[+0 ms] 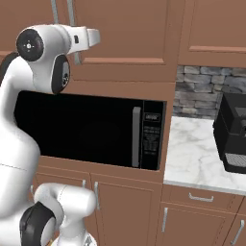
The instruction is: Open the cabinet, retrieve the rolling pin, and place it next to the meat on the cutting board to prepare for tenderizing.
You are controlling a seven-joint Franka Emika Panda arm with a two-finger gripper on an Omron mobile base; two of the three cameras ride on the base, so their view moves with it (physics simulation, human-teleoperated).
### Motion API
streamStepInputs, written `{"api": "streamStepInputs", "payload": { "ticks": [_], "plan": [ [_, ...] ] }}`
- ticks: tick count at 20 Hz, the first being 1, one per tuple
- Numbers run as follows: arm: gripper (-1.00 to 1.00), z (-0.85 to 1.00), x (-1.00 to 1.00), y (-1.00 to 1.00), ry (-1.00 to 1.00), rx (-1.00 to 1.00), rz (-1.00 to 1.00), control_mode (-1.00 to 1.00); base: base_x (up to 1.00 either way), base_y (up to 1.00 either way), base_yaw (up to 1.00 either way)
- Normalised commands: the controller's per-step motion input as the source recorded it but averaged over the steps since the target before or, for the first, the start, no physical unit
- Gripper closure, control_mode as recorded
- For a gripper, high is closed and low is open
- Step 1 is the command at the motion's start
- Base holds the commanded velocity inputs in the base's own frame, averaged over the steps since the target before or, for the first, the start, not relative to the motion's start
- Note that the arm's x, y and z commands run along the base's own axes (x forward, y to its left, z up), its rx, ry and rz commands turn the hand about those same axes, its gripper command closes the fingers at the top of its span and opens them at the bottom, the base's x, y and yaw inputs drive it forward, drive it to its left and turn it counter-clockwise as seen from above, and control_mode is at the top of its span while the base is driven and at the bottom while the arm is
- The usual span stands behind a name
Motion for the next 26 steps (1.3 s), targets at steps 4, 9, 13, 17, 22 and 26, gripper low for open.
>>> {"api": "streamStepInputs", "payload": {
  "ticks": [4,9,13,17,22,26],
  "plan": [
    [1.0,0.0,-0.94,-0.28,-0.02,0.03,0.0,-1.0,0.0,0.0,0.0],
    [1.0,0.0,-0.78,-0.58,0.0,0.09,0.0,-1.0,0.0,0.0,0.0],
    [1.0,0.0,-0.69,-0.65,0.0,0.12,0.0,-1.0,0.0,0.0,0.0],
    [1.0,-0.03,-0.69,-0.72,0.0,0.13,0.0,-1.0,0.0,0.0,0.0],
    [1.0,-0.06,-0.66,-0.68,0.02,0.11,0.0,-1.0,0.0,0.0,0.0],
    [1.0,-0.17,-0.64,-0.58,0.09,0.1,0.0,-1.0,0.0,0.0,0.0]
  ]
}}
